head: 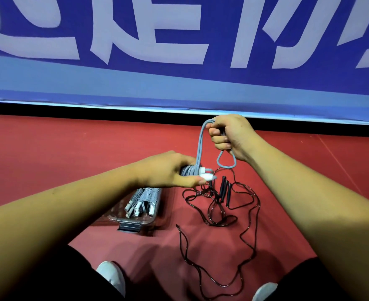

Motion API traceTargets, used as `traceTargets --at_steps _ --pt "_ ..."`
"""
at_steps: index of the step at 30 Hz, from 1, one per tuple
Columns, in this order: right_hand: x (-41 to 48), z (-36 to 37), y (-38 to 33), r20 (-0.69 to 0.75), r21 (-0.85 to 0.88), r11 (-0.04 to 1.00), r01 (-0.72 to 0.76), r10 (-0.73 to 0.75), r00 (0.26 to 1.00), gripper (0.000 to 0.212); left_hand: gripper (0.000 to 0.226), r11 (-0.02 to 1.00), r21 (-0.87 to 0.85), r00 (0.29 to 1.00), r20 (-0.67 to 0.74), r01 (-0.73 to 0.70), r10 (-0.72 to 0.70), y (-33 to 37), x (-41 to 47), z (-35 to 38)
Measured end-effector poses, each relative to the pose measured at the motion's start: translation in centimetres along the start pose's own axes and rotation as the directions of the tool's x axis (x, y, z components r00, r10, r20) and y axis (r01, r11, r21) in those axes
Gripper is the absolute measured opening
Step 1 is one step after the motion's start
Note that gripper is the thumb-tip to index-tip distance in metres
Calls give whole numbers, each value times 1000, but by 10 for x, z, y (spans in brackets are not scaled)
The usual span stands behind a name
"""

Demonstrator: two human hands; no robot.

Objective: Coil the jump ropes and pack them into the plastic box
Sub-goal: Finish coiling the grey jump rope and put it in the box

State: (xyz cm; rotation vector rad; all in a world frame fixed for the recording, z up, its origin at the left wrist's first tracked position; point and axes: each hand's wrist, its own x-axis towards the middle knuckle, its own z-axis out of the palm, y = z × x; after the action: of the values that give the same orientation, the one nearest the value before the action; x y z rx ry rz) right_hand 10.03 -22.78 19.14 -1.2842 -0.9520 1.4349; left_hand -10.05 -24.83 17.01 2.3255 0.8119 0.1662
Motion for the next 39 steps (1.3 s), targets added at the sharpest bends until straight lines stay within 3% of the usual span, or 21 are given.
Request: traceTargets --at_steps 2,4,7,10,13,16,19,22,26,29,31,33,36,39 --pt "6 -8 10 0 -46 999 -6 6 1000 18 33 938 -342 995 -100 -47 14 5 -2 1" --pt "9 -11 25 30 -171 983 -62 68 997 21 40 834 -545 972 -230 -88 -49 14 -1 -6" --pt "6 -3 47 164 -301 935 -187 243 956 18 39 743 -664 911 -356 -89 -210 21 0 -28" --pt "-3 12 55 279 -438 881 -180 324 904 20 22 775 -632 852 -403 4 -333 -2 -3 -48" --pt "-14 30 48 306 -675 738 23 251 919 28 27 850 -486 809 -405 204 -426 -34 -5 -57" --pt "-25 51 37 345 -828 510 231 141 928 33 45 900 -48 785 -471 433 -403 -53 -1 -54" --pt "-37 65 34 422 -869 318 378 80 903 40 43 791 300 815 -434 533 -385 -55 3 -35" --pt "-41 61 28 487 -859 199 472 31 873 40 40 686 582 899 -254 437 -358 -46 1 -16" --pt "-30 37 15 470 -839 210 503 -186 863 21 16 792 567 960 10 225 -280 -21 -2 -12" --pt "-26 23 11 451 -787 352 506 -232 862 9 40 903 403 981 48 152 -186 -6 -2 -5" --pt "-25 16 9 408 -723 526 448 -199 891 6 41 965 220 988 27 143 -152 3 -4 -2" --pt "-23 8 9 349 -692 617 374 -168 922 9 31 983 -41 983 -49 177 -179 10 -6 -6" --pt "-20 5 16 281 -706 643 297 -131 951 21 12 933 -277 941 -182 229 -285 14 -5 -12" --pt "-19 12 24 265 -741 611 278 -114 957 38 33 894 -393 898 -281 215 -339 12 -2 -15"
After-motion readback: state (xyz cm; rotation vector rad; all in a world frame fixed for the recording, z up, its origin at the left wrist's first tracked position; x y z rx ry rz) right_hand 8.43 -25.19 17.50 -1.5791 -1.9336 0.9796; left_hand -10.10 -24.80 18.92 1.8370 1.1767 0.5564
